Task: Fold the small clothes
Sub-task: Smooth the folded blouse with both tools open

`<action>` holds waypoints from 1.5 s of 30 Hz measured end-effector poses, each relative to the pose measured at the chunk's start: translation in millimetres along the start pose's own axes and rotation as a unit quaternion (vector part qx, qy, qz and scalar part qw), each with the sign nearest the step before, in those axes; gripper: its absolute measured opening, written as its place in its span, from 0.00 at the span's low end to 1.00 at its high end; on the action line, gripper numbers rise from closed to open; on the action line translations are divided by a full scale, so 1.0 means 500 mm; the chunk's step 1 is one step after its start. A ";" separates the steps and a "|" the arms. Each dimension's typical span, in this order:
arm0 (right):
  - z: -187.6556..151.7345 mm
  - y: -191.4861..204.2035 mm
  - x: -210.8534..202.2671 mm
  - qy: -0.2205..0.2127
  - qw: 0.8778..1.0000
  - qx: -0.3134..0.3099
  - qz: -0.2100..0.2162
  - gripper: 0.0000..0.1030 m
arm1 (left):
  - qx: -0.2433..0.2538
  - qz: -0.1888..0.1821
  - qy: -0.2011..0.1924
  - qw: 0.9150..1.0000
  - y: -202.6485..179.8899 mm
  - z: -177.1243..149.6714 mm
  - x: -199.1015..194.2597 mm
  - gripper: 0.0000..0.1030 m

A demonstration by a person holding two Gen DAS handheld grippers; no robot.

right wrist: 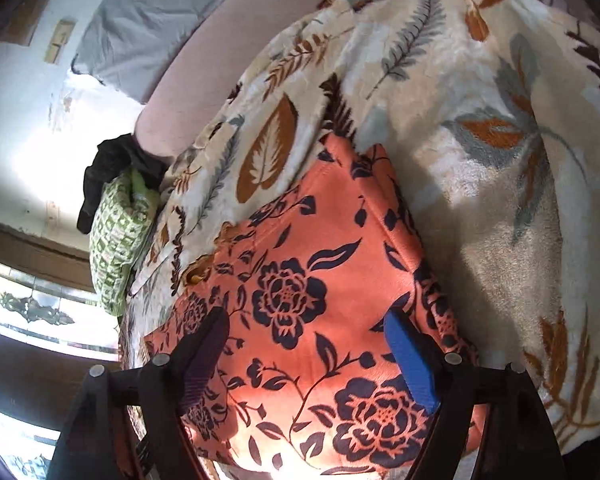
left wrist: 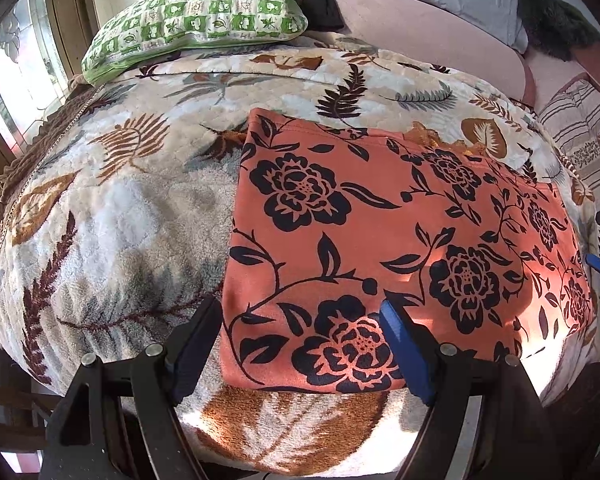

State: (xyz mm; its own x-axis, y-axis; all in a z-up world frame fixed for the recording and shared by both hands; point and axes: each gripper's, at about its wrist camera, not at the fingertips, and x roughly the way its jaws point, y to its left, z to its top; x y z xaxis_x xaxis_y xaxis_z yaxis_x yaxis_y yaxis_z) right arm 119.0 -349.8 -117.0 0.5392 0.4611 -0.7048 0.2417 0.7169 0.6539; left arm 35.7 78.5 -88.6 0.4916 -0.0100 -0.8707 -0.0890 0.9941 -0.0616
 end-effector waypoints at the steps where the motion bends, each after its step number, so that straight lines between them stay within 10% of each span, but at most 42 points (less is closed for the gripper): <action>1: -0.008 0.003 -0.005 -0.001 1.000 -0.010 0.006 0.82 | 0.002 0.000 0.001 1.000 -0.002 -0.001 0.002 0.79; 4: -0.026 -0.055 0.039 0.032 0.998 -0.002 -0.047 0.86 | 0.013 0.004 0.007 1.000 -0.010 -0.001 0.004 0.79; 12: -0.015 0.028 -0.019 -0.006 0.999 -0.051 0.011 0.86 | 0.010 0.011 0.005 1.000 -0.004 0.009 -0.001 0.79; 15: -0.008 -0.043 0.054 0.038 0.998 0.000 -0.052 0.84 | 0.016 0.014 0.004 1.000 -0.005 0.008 -0.002 0.79; 23: 0.028 0.044 -0.014 -0.008 1.000 -0.022 0.015 0.83 | 0.013 0.012 0.011 1.000 -0.014 0.016 0.015 0.79; 27: 0.053 -0.023 0.090 0.048 0.997 0.007 -0.058 0.85 | 0.023 0.017 0.008 1.000 -0.019 0.018 0.012 0.79; 32: 0.064 0.016 0.062 0.030 0.999 0.033 -0.006 0.85 | 0.015 0.020 0.008 1.000 -0.009 0.024 0.014 0.79; 39: 0.100 -0.016 0.150 0.061 0.995 0.039 -0.066 0.86 | 0.024 0.020 0.002 1.000 -0.010 0.025 0.002 0.79; 45: 0.094 0.025 0.095 0.027 0.999 0.012 -0.023 0.86 | 0.011 0.019 0.006 1.000 -0.002 0.028 0.004 0.79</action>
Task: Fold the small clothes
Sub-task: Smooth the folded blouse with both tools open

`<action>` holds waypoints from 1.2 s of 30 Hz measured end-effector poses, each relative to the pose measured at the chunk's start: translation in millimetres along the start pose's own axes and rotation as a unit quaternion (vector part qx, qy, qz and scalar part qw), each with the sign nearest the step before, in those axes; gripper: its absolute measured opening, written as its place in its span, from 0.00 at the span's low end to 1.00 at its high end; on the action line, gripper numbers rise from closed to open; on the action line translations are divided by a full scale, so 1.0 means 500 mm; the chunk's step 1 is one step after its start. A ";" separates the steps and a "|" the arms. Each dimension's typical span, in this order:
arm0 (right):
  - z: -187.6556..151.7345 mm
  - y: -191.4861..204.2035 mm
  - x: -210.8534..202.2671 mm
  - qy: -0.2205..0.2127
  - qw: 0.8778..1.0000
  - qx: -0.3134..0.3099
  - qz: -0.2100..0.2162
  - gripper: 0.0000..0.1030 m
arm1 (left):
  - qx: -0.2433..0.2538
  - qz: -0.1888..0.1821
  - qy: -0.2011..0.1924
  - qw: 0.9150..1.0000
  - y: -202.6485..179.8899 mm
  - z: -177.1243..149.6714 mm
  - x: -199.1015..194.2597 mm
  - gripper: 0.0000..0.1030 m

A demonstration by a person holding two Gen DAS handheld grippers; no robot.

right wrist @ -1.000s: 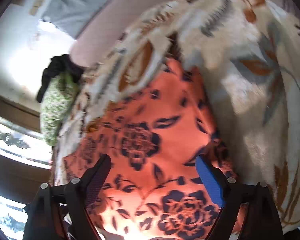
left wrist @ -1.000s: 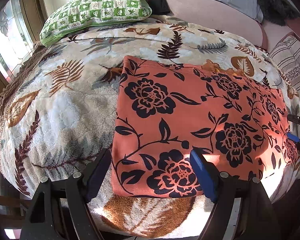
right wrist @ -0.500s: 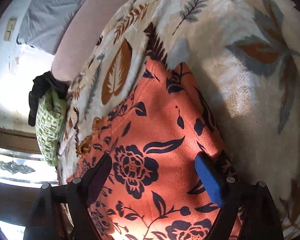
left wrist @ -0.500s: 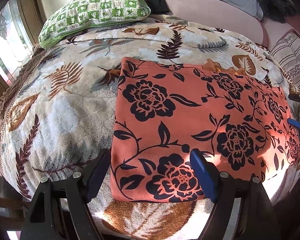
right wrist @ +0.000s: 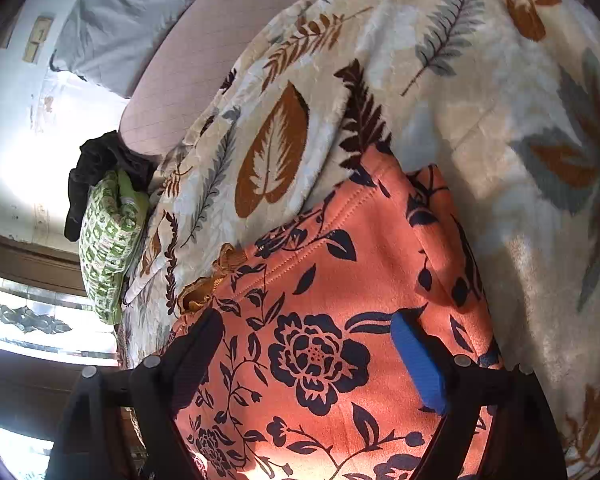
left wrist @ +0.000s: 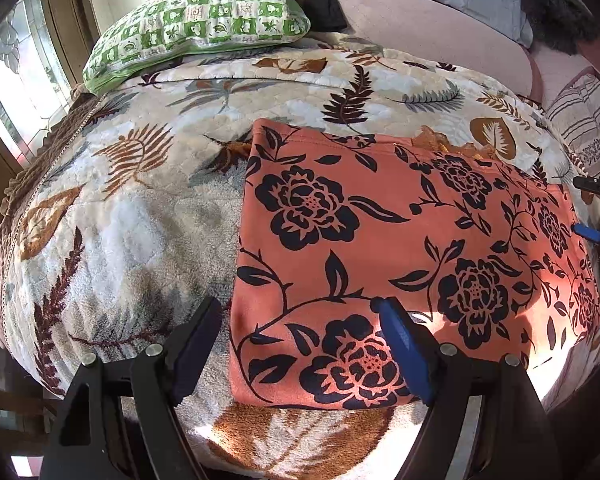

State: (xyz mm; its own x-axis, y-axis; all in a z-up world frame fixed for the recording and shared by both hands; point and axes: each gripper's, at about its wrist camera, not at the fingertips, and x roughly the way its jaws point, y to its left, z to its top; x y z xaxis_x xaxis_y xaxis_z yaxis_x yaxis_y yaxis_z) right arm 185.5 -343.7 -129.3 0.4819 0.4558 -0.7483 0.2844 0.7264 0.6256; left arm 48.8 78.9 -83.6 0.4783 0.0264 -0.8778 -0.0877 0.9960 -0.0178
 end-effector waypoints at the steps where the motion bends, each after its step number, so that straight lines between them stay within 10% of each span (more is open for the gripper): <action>1: 0.005 -0.004 0.006 -0.002 1.000 -0.007 -0.007 0.86 | 0.003 -0.002 -0.001 1.000 -0.003 -0.002 -0.003 0.79; 6: 0.011 -0.054 0.018 0.003 0.998 0.056 -0.002 0.86 | 0.020 0.011 -0.017 1.000 -0.005 -0.004 -0.025 0.79; 16: -0.146 -0.078 -0.031 0.013 1.000 -0.006 -0.006 0.86 | 0.016 -0.009 -0.008 1.000 -0.018 -0.010 -0.025 0.79; 36: -0.155 -0.072 -0.032 0.022 0.999 -0.020 -0.026 0.85 | 0.025 0.005 -0.020 0.999 -0.020 -0.011 -0.044 0.79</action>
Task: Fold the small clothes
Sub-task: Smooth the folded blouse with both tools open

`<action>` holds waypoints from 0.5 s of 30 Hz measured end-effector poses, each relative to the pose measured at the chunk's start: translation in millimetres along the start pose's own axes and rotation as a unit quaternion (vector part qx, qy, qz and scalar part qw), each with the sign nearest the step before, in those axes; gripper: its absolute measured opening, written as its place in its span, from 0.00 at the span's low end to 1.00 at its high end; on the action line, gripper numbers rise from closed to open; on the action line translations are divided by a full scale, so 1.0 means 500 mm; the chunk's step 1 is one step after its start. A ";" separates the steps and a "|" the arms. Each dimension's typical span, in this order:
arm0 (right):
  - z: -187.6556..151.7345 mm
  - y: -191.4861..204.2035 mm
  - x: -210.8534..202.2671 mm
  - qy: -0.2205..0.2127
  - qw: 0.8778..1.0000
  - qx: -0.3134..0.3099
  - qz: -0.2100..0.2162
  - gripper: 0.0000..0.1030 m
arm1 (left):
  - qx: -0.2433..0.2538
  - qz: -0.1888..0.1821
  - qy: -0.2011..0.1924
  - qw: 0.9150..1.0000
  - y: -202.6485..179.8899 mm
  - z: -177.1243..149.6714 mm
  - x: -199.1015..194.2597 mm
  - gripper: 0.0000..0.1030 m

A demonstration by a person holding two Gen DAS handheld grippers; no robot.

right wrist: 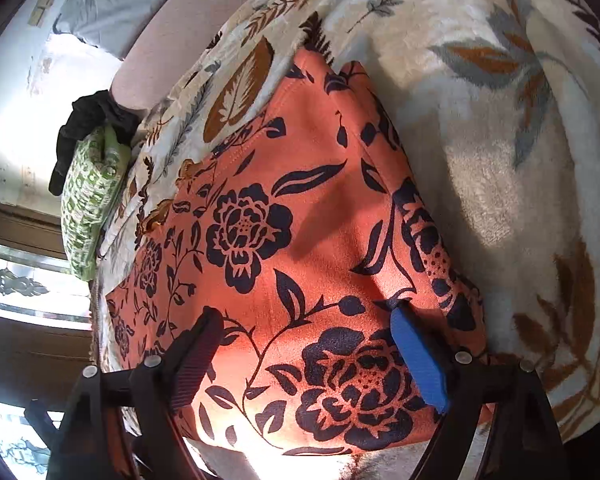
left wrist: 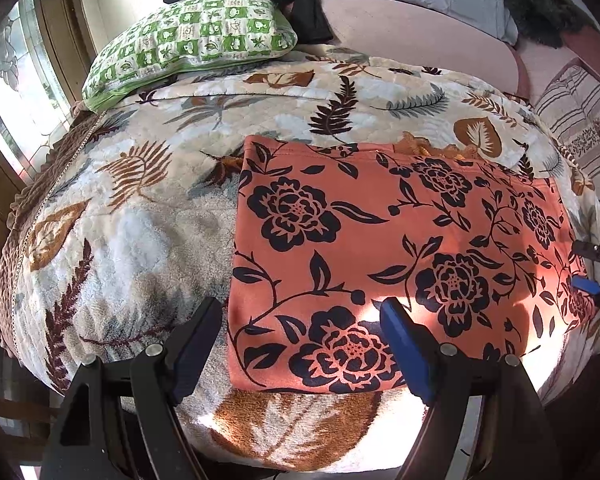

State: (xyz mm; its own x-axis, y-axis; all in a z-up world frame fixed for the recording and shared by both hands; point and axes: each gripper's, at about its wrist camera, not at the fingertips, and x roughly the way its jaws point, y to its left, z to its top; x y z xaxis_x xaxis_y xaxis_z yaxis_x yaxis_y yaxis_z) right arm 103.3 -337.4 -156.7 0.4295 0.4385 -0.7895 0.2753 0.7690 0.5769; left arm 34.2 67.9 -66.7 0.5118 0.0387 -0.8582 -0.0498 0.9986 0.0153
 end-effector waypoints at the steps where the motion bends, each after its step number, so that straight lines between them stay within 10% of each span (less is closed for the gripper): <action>1: 0.002 0.017 -0.015 -0.007 1.000 -0.011 -0.002 0.85 | -0.001 0.002 0.001 1.000 0.000 0.000 0.002 0.79; 10: 0.104 0.103 0.004 -0.018 0.998 -0.056 -0.005 0.85 | 0.004 0.007 0.018 1.000 -0.003 0.003 0.032 0.79; 15: 0.139 0.073 0.068 0.007 0.996 -0.040 -0.077 0.86 | 0.000 0.009 0.022 1.000 0.006 0.012 0.041 0.79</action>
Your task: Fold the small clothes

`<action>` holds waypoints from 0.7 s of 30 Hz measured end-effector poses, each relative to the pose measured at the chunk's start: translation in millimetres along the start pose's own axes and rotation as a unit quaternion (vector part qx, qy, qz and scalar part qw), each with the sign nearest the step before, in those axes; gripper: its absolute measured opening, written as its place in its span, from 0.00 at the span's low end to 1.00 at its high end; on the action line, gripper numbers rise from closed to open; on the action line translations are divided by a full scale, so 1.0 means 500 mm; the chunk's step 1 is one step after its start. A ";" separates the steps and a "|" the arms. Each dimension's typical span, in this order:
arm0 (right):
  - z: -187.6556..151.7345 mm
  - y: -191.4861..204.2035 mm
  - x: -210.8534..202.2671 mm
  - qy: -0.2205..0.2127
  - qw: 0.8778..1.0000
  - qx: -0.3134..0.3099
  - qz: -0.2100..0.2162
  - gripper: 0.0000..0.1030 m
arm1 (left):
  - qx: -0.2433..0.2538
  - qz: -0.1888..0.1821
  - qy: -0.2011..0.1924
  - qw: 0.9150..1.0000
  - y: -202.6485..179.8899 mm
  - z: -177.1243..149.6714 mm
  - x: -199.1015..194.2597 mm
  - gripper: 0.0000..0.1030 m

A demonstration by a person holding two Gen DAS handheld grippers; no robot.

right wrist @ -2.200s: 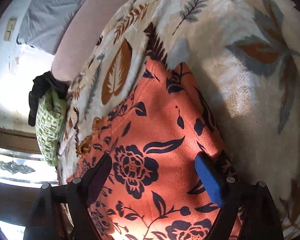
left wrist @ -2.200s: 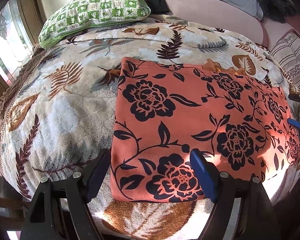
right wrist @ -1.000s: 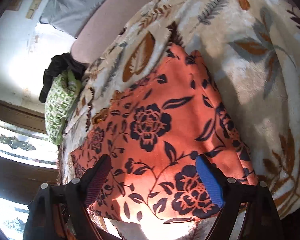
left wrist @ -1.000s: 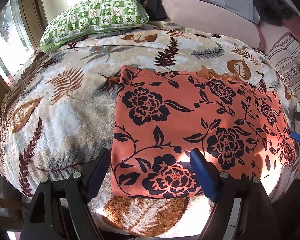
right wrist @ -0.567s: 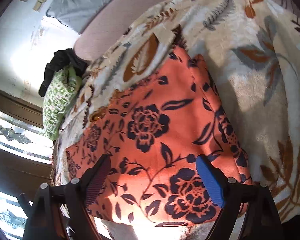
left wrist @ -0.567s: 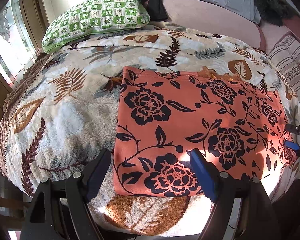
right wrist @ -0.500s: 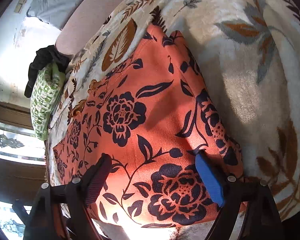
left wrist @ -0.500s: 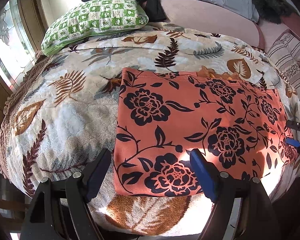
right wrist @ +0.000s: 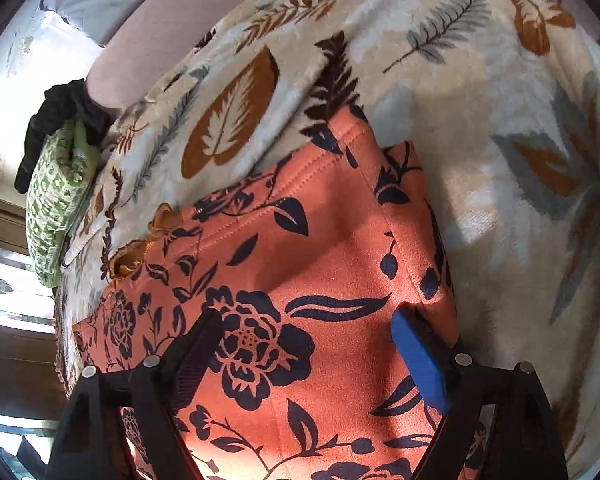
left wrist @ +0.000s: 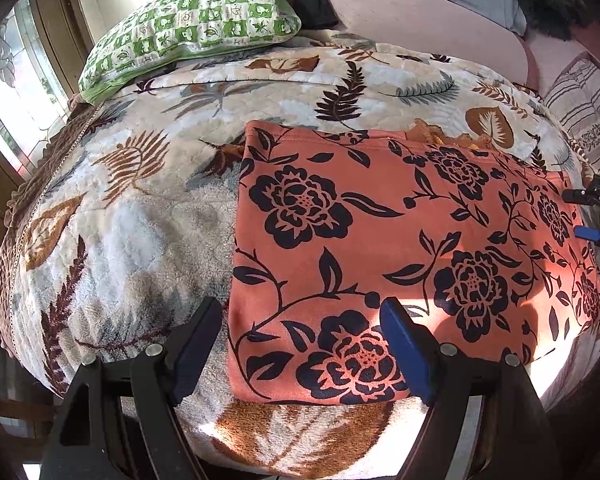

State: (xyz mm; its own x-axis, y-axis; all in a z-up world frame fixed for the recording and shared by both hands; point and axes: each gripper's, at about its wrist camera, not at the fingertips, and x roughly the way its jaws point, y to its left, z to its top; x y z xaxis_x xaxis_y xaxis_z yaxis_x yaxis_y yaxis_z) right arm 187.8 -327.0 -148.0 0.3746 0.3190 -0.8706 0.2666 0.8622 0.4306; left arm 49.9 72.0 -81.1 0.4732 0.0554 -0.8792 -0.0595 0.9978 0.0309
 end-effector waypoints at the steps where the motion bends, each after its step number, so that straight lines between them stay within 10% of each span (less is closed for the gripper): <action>1: 0.002 0.017 -0.014 -0.006 1.000 -0.013 0.008 0.86 | -0.001 0.001 0.000 1.000 0.001 0.003 0.003 0.79; 12: 0.017 0.026 -0.031 -0.022 1.000 -0.014 0.018 0.88 | -0.006 -0.005 -0.002 1.000 0.005 0.007 -0.002 0.79; 21: -0.208 -0.059 -0.181 -0.045 0.990 0.051 0.122 0.88 | -0.004 -0.037 -0.018 0.999 -0.023 -0.009 -0.037 0.79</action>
State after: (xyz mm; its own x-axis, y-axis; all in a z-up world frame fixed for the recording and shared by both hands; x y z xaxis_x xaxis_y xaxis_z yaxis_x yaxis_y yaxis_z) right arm 53.8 -340.4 -106.6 0.5154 0.4733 -0.7144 0.2450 0.7174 0.6521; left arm 38.0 59.3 -67.3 0.5082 -0.0172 -0.8611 -0.0305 0.9988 -0.0379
